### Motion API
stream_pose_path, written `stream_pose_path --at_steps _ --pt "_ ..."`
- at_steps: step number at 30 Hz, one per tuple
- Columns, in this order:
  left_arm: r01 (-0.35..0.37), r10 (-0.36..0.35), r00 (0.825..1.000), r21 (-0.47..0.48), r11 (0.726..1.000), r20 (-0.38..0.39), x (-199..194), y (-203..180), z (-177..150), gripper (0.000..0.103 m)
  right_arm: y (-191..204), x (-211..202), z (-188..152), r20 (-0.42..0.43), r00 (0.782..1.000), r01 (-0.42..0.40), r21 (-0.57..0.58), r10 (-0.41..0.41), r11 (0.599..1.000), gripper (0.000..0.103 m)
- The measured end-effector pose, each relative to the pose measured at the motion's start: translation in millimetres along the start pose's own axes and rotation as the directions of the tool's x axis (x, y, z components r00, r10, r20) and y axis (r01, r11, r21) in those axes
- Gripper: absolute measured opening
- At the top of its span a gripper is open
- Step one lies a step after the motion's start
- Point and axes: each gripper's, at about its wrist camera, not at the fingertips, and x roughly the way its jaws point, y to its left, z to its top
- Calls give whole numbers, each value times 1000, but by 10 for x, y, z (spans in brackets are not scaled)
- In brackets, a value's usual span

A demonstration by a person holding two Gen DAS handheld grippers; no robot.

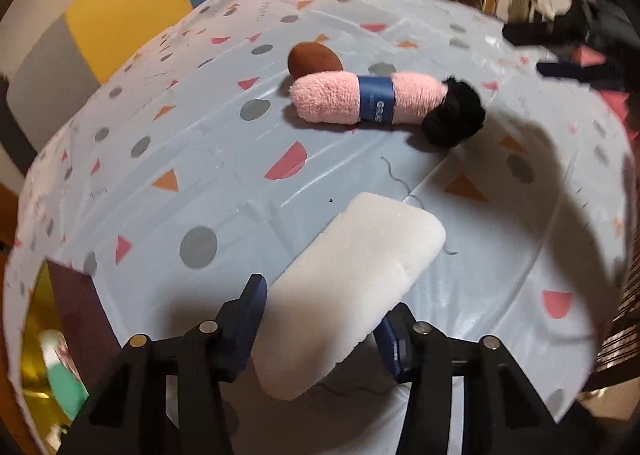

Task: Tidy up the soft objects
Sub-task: 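Grasp the white foam block with the left gripper, then lift the white foam block and carry it over the gold tray with left gripper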

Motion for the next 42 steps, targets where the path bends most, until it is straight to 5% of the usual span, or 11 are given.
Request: stream_pose_path --at_steps 2,7,15,26,29,35,37,39,42 --pt "-2 2 1000 -11 1000 8 -50 -10 -62 38 3 1 -2 1 1000 6 -4 -6 1000 92" --pt "40 -39 999 -55 998 17 -149 -87 -231 42 -8 8 -11 -4 1000 13 -1 -13 1000 92" --pt "159 -158 987 -23 987 26 -337 -313 -428 76 -82 3 -8 -7 1000 13 35 -13 999 92" --pt "199 -197 980 162 967 -27 -466 -379 -408 98 -50 1 -12 -8 1000 12 16 -12 1000 92" --pt "239 -226 971 236 942 -83 -369 -466 -356 99 -59 6 -11 -10 1000 10 25 -10 1000 94" --pt "230 -205 971 253 940 -124 -163 -455 -251 98 -66 9 2 -10 1000 4 30 -4 1000 94" --pt "239 -214 968 234 942 -129 -113 -427 -239 94 -68 16 5 -12 1000 3 31 -3 1000 94" --pt "259 -231 962 214 942 -148 -58 -416 -262 74 -70 25 11 -14 1000 5 31 -5 1000 94" --pt "246 -224 966 196 949 -128 -70 -435 -312 69 -72 39 13 -17 1000 11 27 -10 1000 94"
